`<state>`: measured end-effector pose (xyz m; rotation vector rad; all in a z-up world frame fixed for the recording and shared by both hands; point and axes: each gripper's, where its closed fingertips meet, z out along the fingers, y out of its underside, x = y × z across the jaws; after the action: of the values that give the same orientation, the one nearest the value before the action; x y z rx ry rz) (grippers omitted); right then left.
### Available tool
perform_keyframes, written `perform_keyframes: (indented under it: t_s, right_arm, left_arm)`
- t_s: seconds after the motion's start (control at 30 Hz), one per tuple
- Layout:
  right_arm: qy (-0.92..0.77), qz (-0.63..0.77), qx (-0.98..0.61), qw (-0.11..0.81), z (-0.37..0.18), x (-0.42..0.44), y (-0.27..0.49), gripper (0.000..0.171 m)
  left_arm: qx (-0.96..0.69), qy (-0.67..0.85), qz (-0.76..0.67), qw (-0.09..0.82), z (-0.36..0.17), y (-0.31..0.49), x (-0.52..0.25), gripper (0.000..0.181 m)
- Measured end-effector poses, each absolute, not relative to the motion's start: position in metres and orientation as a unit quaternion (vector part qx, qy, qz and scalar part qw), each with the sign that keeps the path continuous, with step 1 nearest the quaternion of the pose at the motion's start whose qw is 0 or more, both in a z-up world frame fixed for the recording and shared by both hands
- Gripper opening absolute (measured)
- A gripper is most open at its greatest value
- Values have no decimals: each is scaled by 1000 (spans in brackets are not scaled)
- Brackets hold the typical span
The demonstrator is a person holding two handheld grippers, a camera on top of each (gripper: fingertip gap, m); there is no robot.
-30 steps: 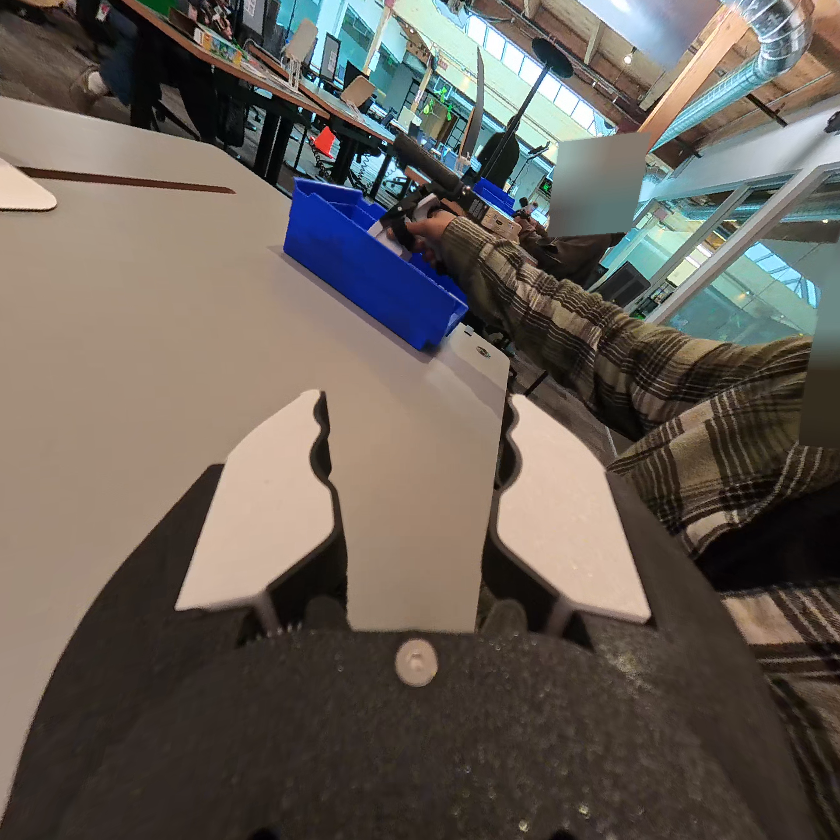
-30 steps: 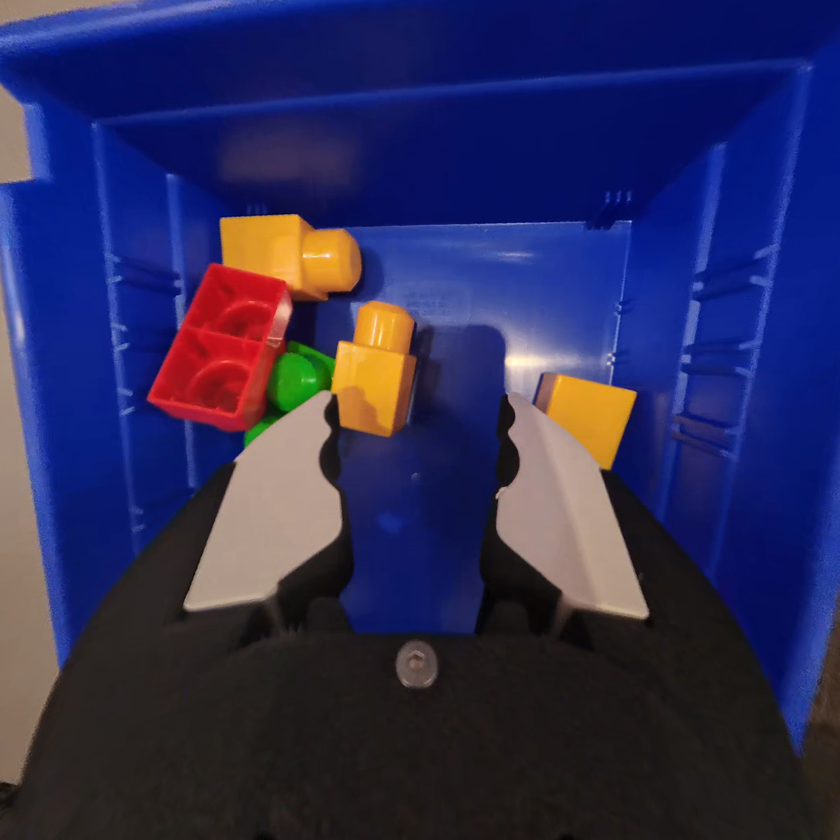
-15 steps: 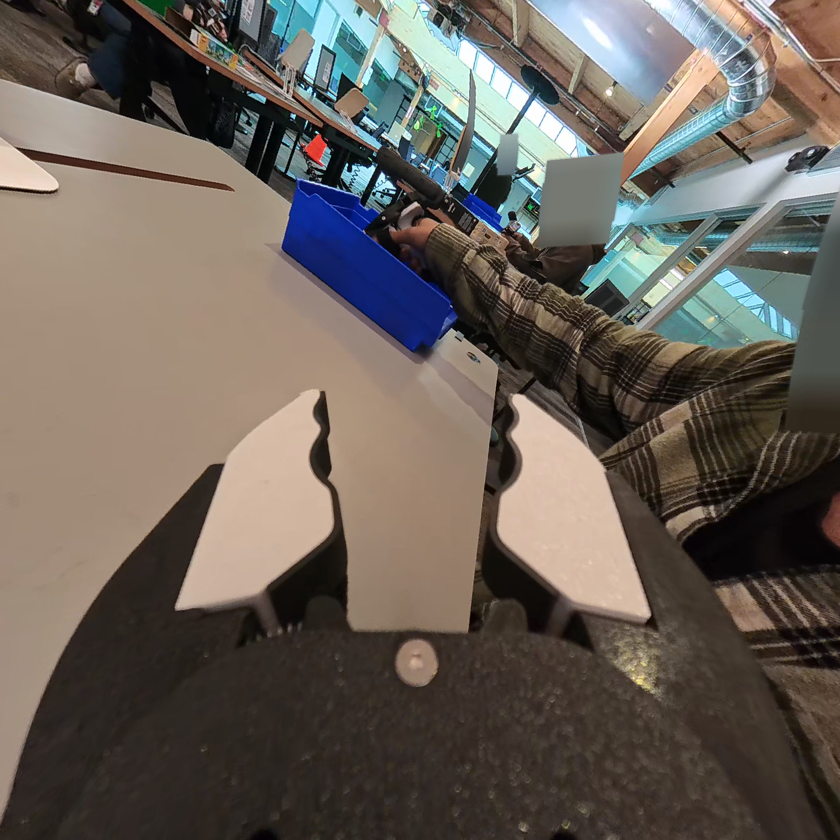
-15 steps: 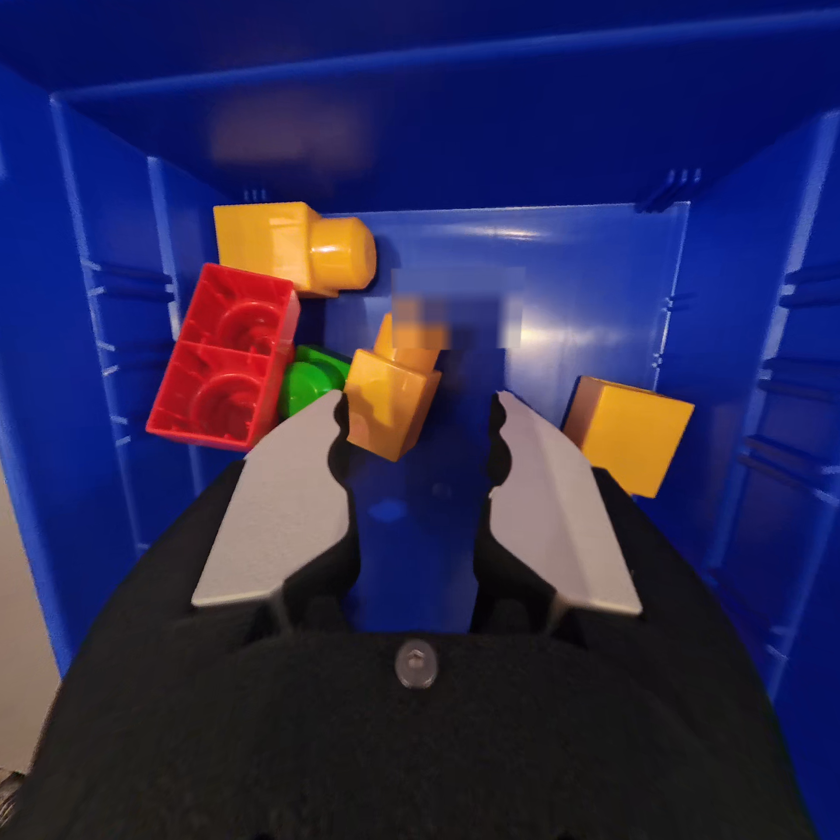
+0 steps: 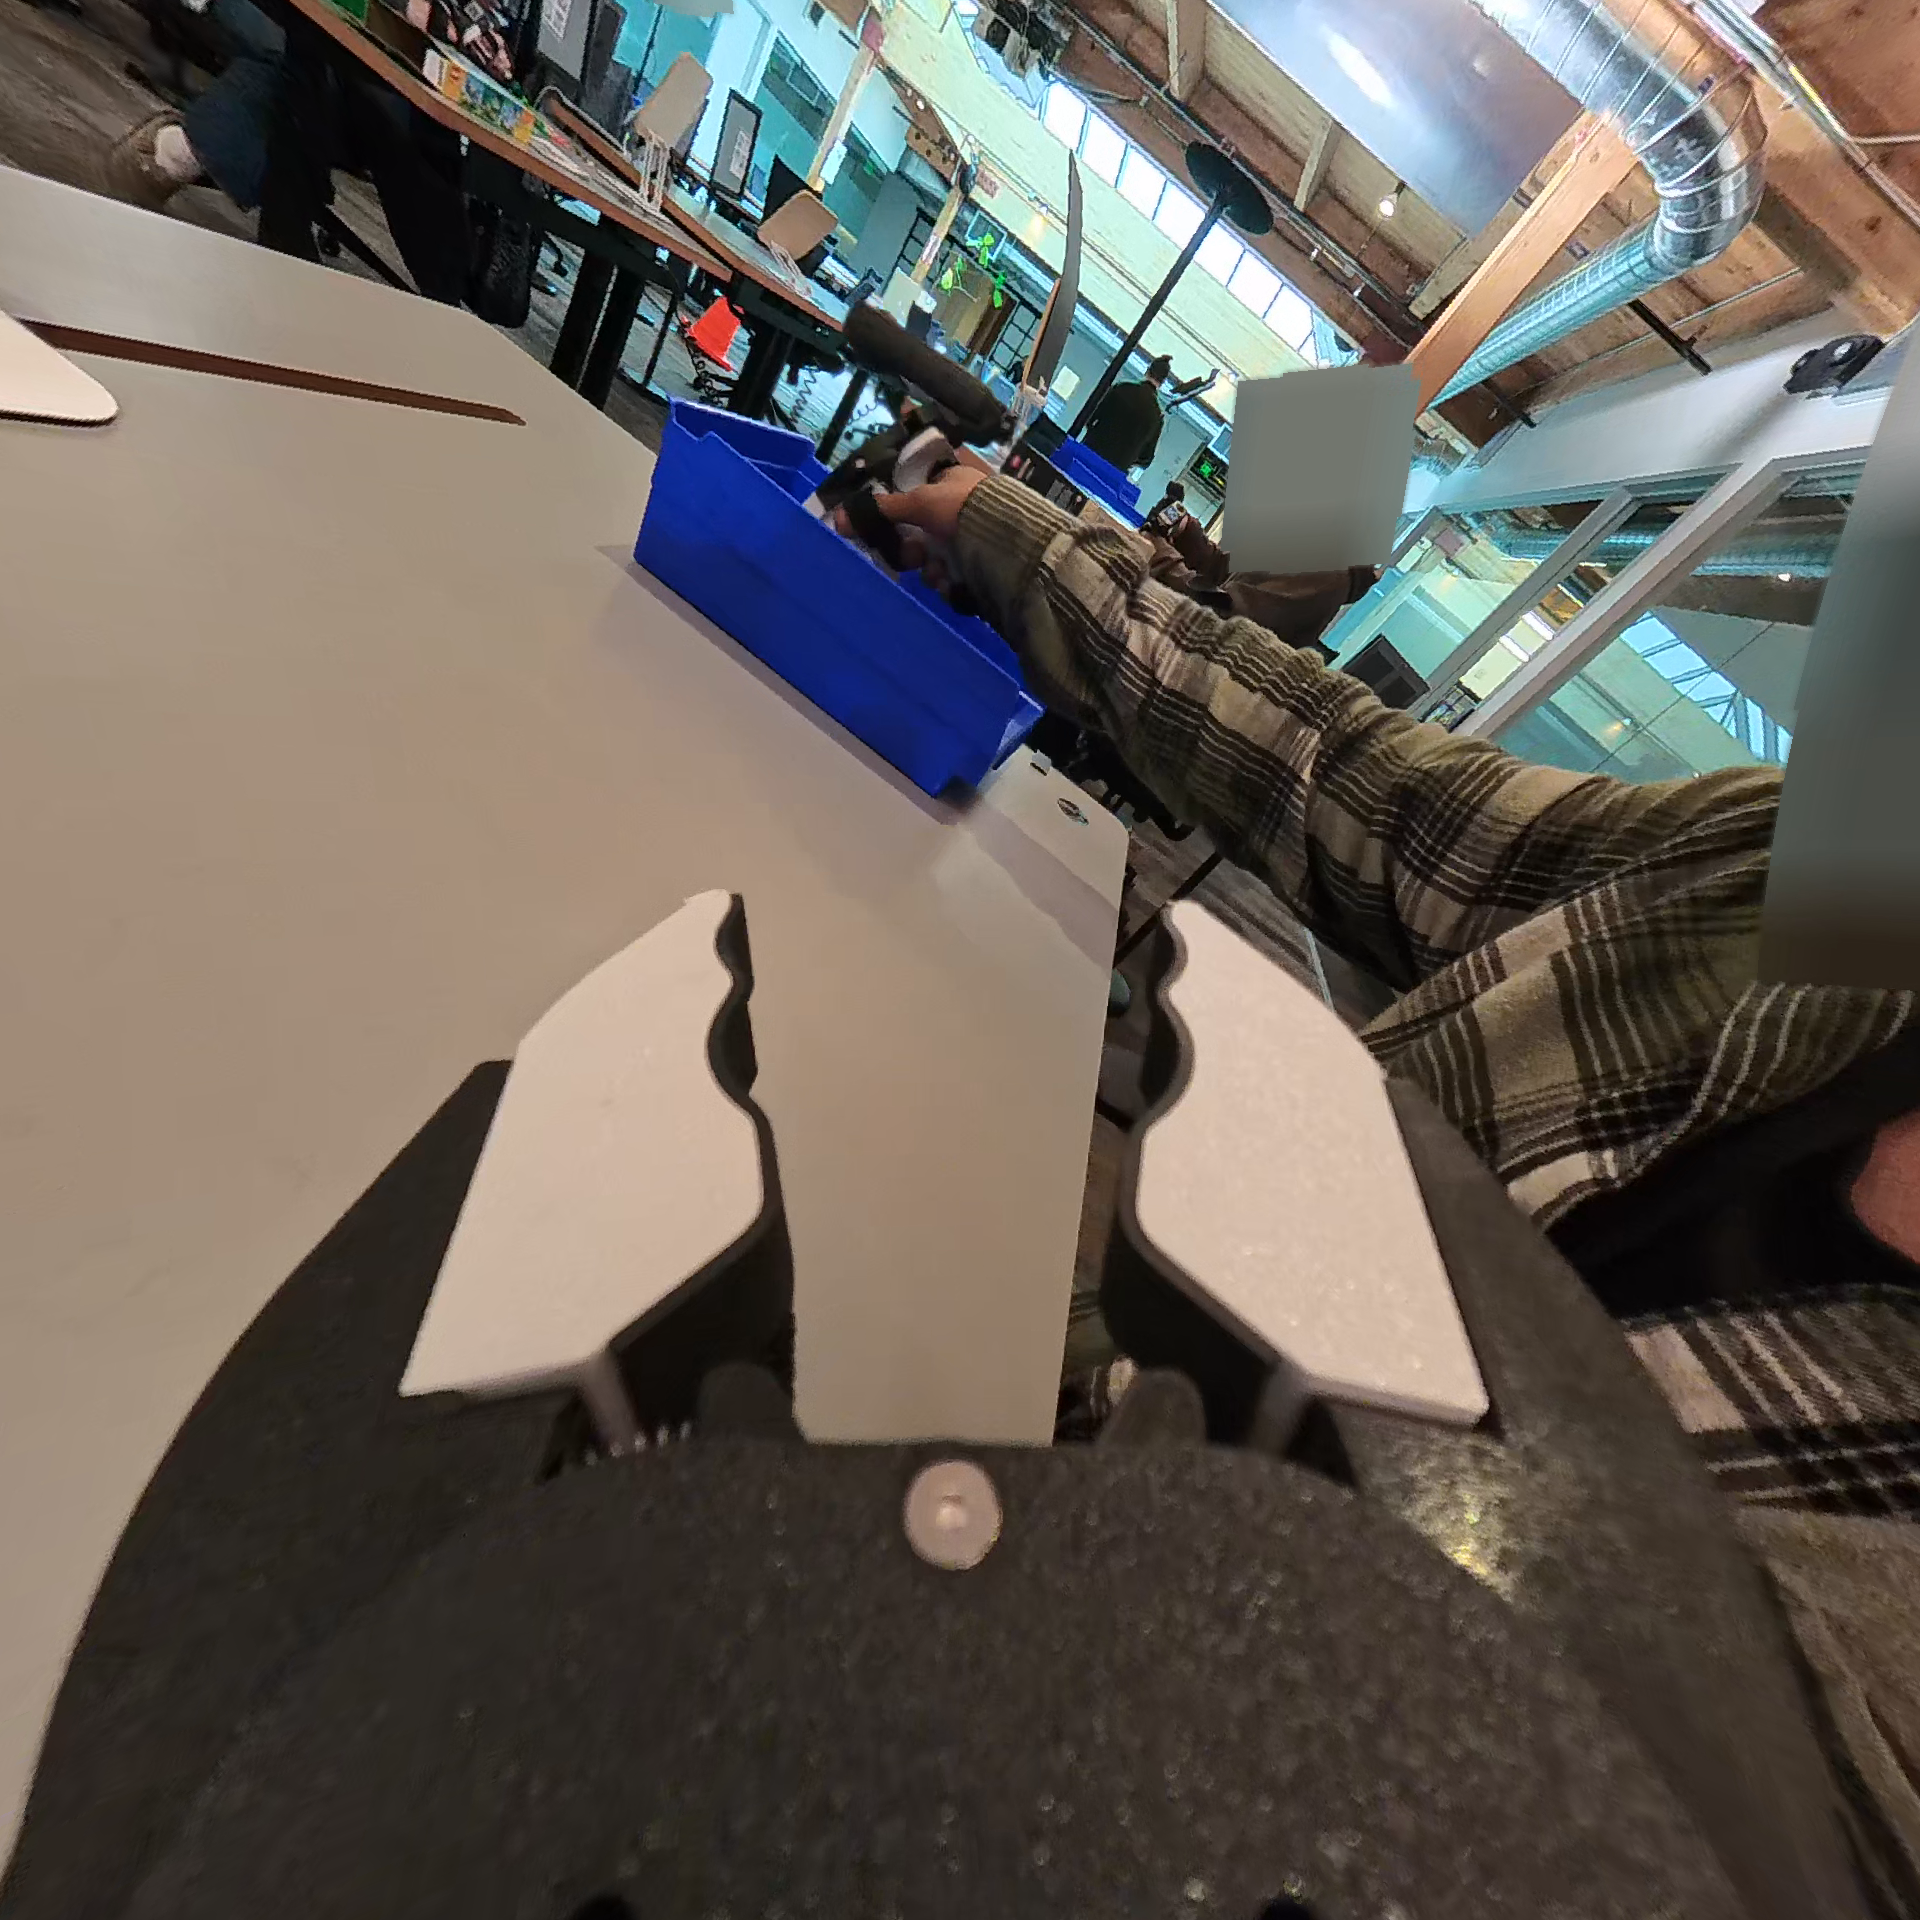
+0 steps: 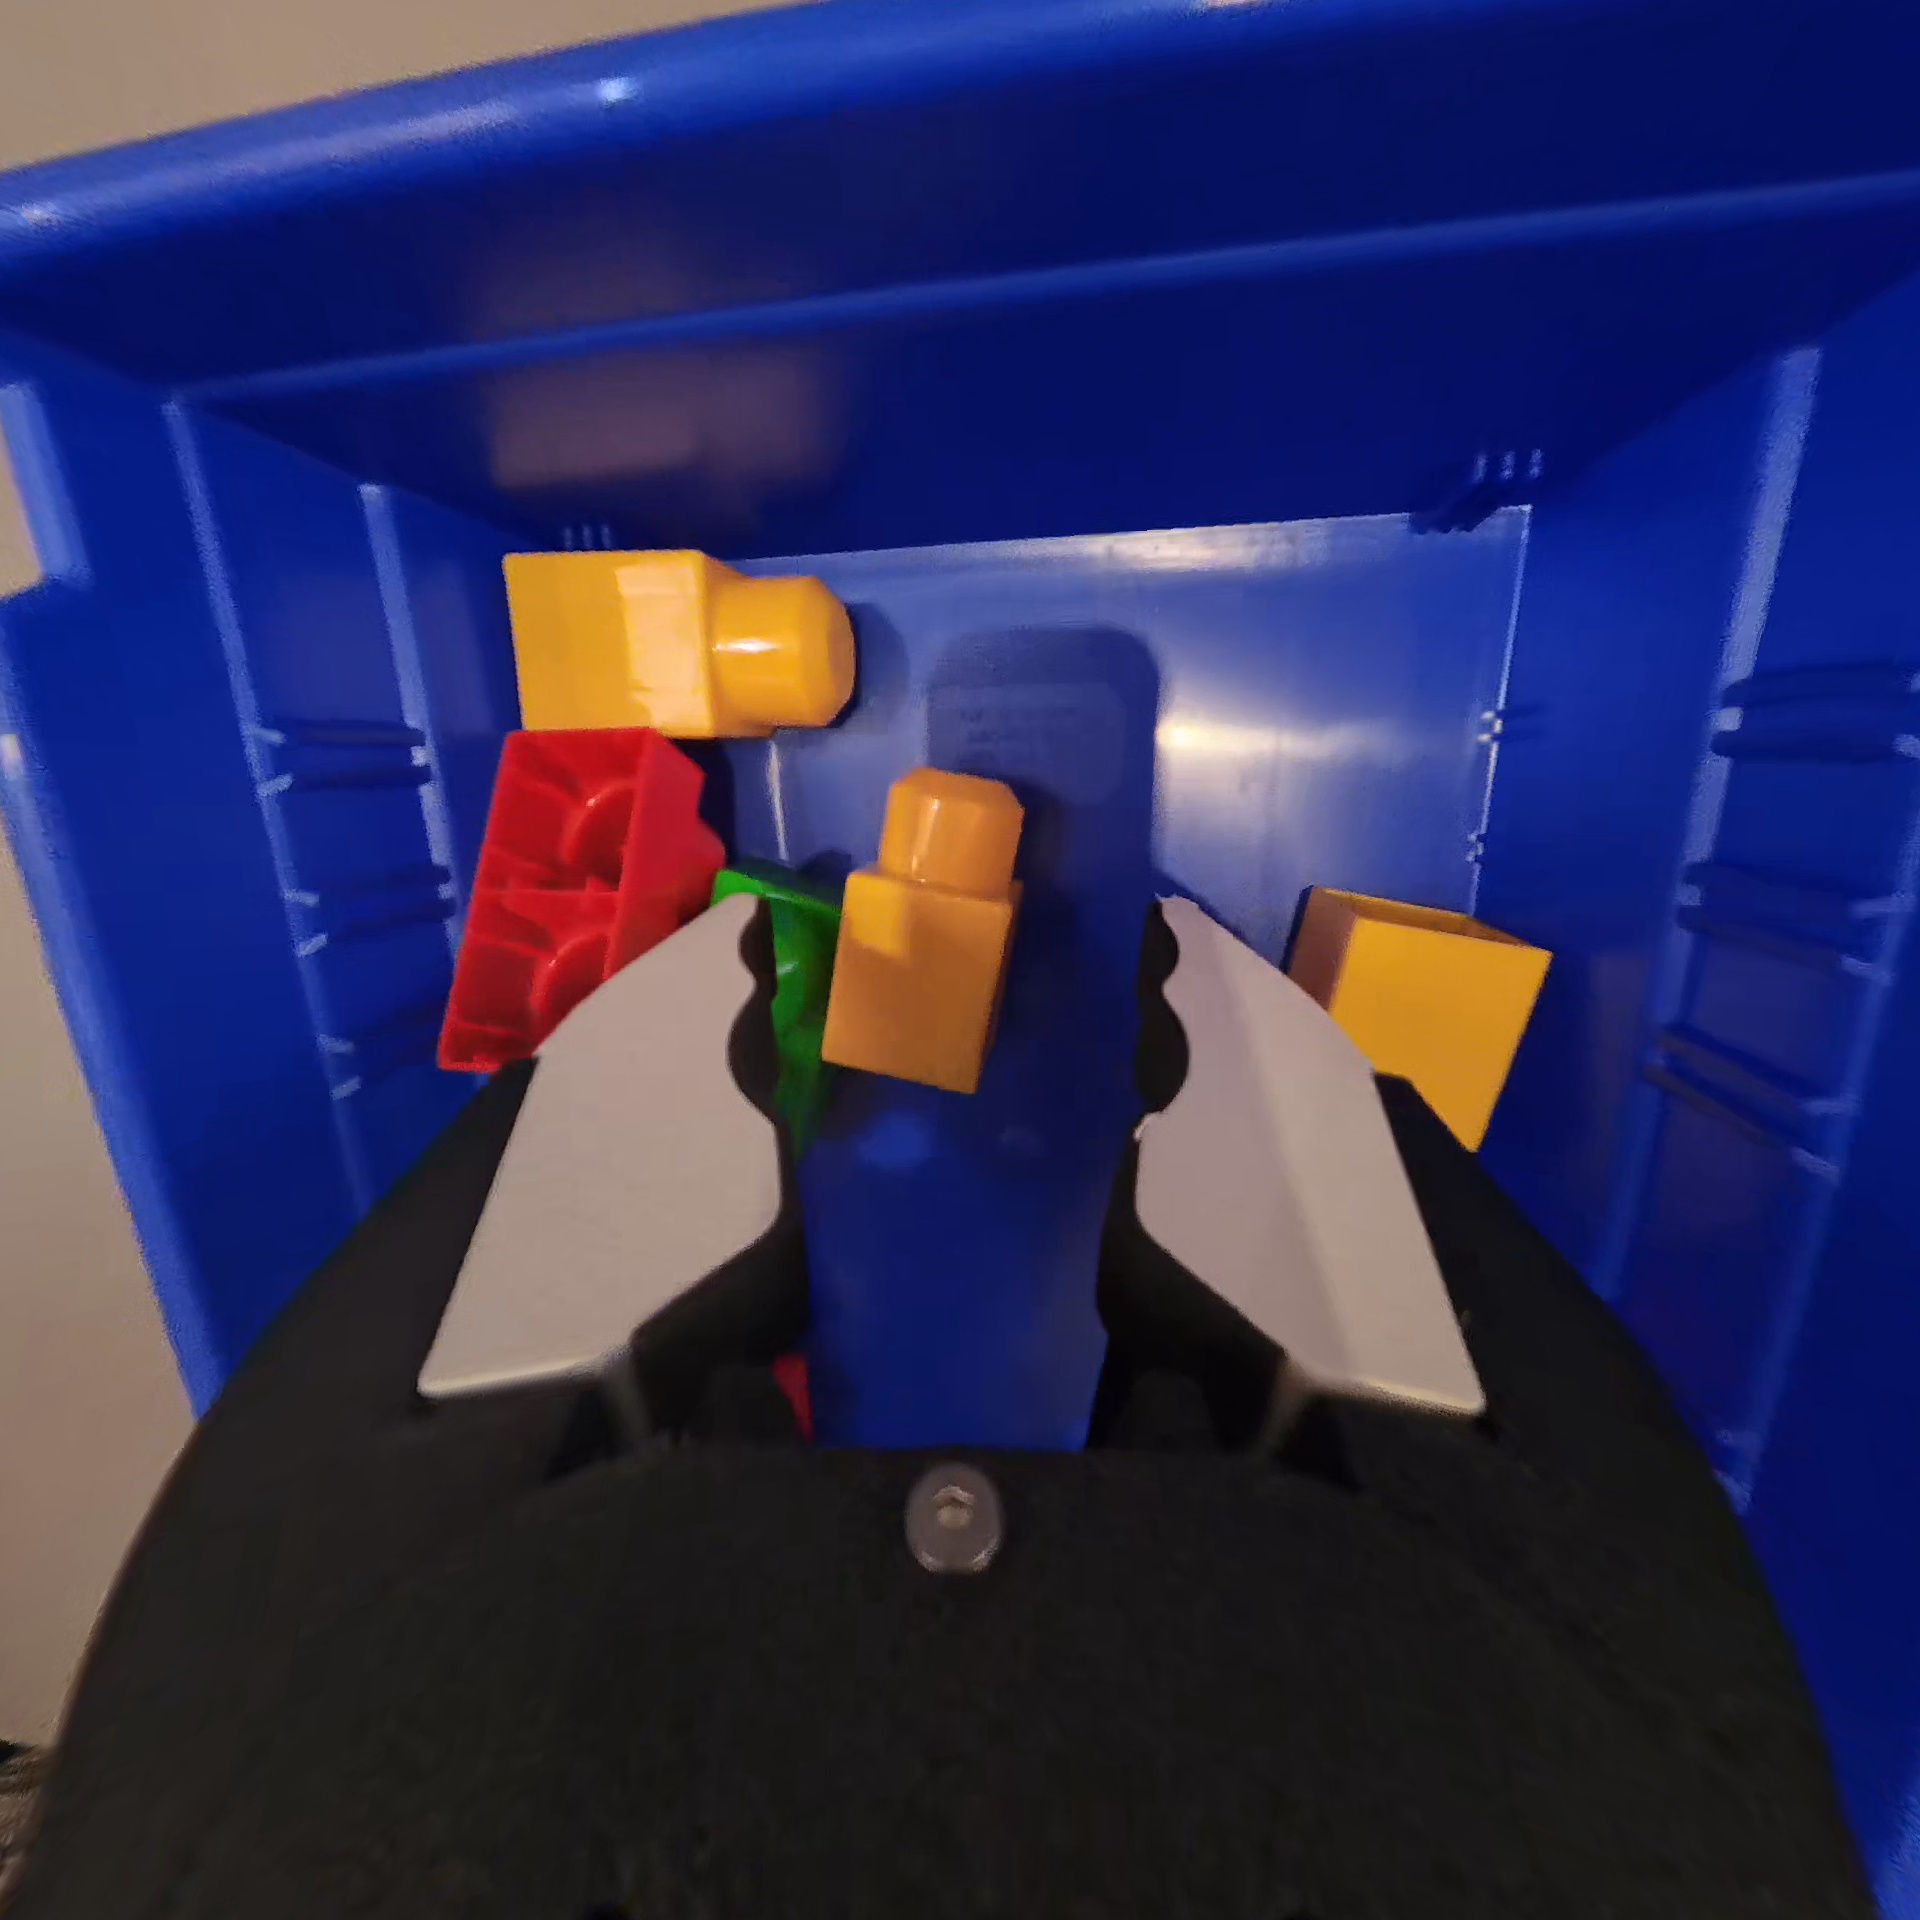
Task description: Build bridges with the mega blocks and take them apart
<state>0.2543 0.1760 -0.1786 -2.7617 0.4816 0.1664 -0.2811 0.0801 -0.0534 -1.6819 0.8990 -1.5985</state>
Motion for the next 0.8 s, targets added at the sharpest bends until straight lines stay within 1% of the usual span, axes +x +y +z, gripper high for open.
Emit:
perform_keyframes:
  t_s: [0.17, 0.2, 0.23, 0.27, 0.4, 0.5, 0.6, 0.67, 0.73, 0.8]
  right_arm:
    - [186, 59, -972, 129, -197, 256, 173, 68]
    - [187, 63, -973, 123, -201, 255, 172, 63]
    - [185, 71, -973, 117, -204, 253, 170, 53]
    - [185, 68, -973, 116, -207, 254, 169, 38]
    - [166, 48, -976, 130, -203, 261, 169, 37]
    - [143, 41, -973, 175, -177, 263, 173, 37]
    - [89, 36, -965, 242, -128, 252, 176, 37]
    - [38, 53, -954, 292, -91, 227, 175, 37]
    - [-40, 86, -939, 331, -58, 184, 171, 36]
    - [-100, 123, -927, 340, -42, 135, 161, 36]
  left_arm:
    - [-644, 349, -601, 320, -55, 76, -283, 73]
    - [-644, 346, -603, 320, -55, 76, -284, 73]
    - [-644, 342, -605, 320, -56, 77, -285, 73]
    - [-644, 339, -606, 320, -56, 78, -286, 73]
    - [-646, 336, -608, 317, -57, 79, -287, 73]
    - [-645, 336, -611, 313, -58, 80, -285, 73]
    - [-643, 327, -619, 312, -59, 85, -284, 74]
    - [-639, 319, -626, 313, -58, 92, -282, 74]
    - [-630, 310, -641, 312, -54, 101, -276, 73]
    - [-617, 307, -653, 315, -47, 112, -266, 70]
